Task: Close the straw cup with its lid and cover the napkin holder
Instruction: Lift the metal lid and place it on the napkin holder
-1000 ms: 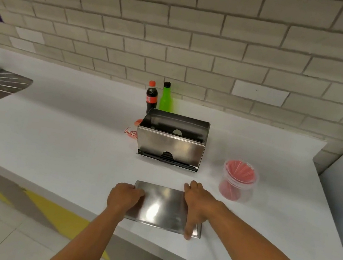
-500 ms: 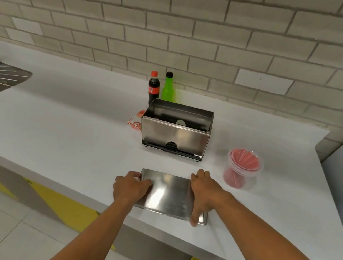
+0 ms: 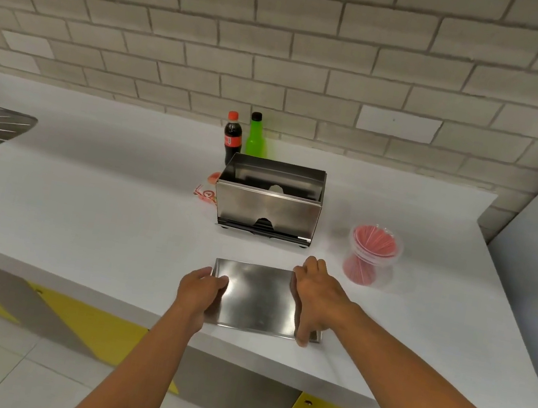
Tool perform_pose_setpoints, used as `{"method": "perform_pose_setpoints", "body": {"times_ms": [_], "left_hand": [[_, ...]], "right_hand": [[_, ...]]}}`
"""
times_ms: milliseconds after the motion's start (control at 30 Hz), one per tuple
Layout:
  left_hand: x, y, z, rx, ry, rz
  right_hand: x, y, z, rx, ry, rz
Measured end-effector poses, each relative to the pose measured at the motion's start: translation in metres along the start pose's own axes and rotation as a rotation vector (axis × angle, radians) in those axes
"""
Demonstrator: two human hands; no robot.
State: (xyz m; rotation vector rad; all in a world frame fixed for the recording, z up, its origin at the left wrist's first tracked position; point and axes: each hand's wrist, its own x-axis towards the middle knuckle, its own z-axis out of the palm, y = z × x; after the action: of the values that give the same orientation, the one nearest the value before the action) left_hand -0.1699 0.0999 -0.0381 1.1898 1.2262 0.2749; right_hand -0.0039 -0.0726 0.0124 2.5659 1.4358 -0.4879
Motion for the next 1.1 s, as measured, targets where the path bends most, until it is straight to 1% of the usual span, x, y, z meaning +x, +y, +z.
{"method": "perform_pose_setpoints", "body": {"times_ms": [100, 267, 333, 433, 500, 567, 800, 967, 1100], "left_hand": [[-0.002, -0.004, -0.007, -0.076, -0.034, 0.01], [-0.006, -0.003, -0.016, -0.215, -0.105, 0.026], [-0.008, 0.003, -0.02, -0.248, -0.139, 0.04], [-0.013, 0.024, -0.026, -0.264, -0.157, 0.109], [-0.017, 0.047, -0.029, -0.282, -0.166, 0.16], [-0.018, 0.072, -0.03, -0.297, -0.163, 0.213], [-0.001, 0.142, -0.021, -0.328, -0.13, 0.276], [0.018, 0.186, -0.007, -0.228, -0.05, 0.368], [0.038, 0.213, 0.004, -0.148, 0.007, 0.392]], "right_hand": [[-0.005, -0.001, 0.002, 0.022, 0.042, 0.005], [-0.013, -0.003, 0.01, 0.168, 0.075, 0.035], [-0.015, -0.002, 0.014, 0.216, 0.137, 0.013], [-0.016, 0.002, 0.009, 0.271, 0.254, -0.037], [-0.015, 0.005, -0.005, 0.286, 0.341, -0.071], [-0.012, 0.007, -0.027, 0.289, 0.391, -0.084], [0.018, 0.022, -0.102, 0.239, 0.397, -0.065], [0.058, 0.032, -0.137, 0.193, 0.413, -0.054], [0.091, 0.042, -0.157, 0.178, 0.363, -0.034]]}}
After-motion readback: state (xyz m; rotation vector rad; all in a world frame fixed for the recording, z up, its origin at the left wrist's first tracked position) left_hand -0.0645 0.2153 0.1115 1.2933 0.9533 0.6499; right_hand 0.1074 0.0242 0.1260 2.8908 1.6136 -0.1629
